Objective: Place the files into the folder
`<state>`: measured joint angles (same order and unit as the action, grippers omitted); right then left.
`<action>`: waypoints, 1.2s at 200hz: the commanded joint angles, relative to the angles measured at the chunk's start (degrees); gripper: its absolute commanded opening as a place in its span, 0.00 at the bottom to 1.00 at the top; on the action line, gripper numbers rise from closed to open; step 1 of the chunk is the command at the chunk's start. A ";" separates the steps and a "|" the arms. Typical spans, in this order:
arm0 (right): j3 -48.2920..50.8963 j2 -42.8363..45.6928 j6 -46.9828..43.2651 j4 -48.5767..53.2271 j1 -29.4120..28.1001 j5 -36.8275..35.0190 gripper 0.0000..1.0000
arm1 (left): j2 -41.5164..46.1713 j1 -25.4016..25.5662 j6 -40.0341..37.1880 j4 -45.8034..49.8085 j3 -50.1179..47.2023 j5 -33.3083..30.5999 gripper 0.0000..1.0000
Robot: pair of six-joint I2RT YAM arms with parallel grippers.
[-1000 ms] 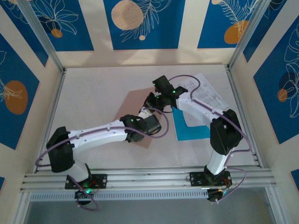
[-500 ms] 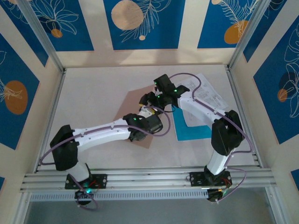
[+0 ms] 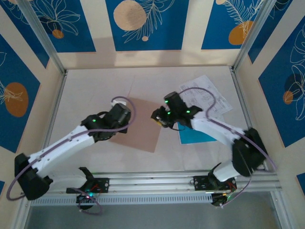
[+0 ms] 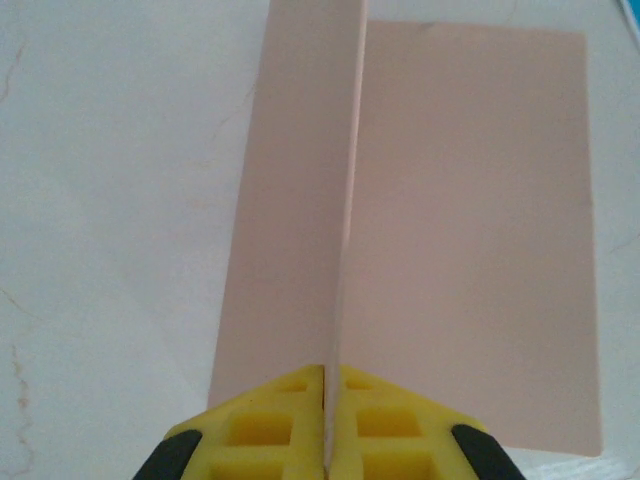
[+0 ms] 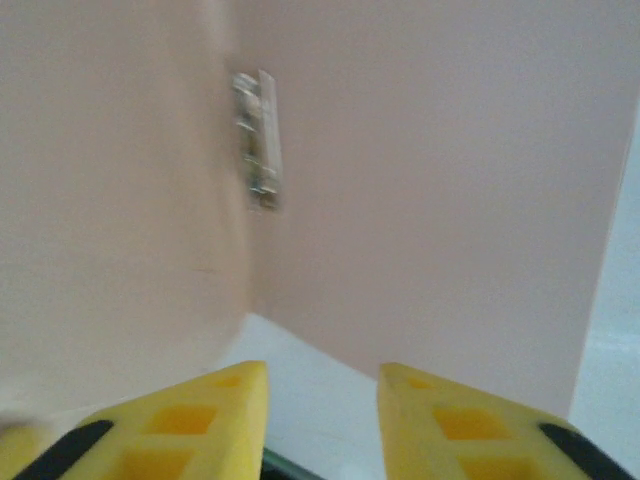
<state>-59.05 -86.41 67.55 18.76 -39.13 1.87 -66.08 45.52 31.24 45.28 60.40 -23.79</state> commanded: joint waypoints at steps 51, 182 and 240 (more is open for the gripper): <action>-15.91 -24.47 -2.04 11.70 -4.19 0.63 0.22 | 10.28 -11.45 2.46 0.01 -5.12 15.08 0.00; -10.68 -25.38 -7.92 15.41 4.71 3.77 0.13 | 19.48 -48.68 2.32 13.74 -9.82 23.75 0.59; -10.84 -24.98 -9.32 16.13 5.99 3.17 0.13 | 18.48 -53.25 4.36 18.44 1.03 22.37 0.67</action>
<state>-71.44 -112.16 59.59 31.11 -34.02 7.09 -47.44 -6.66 34.28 60.55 55.16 -2.15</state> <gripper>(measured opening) 0.129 0.666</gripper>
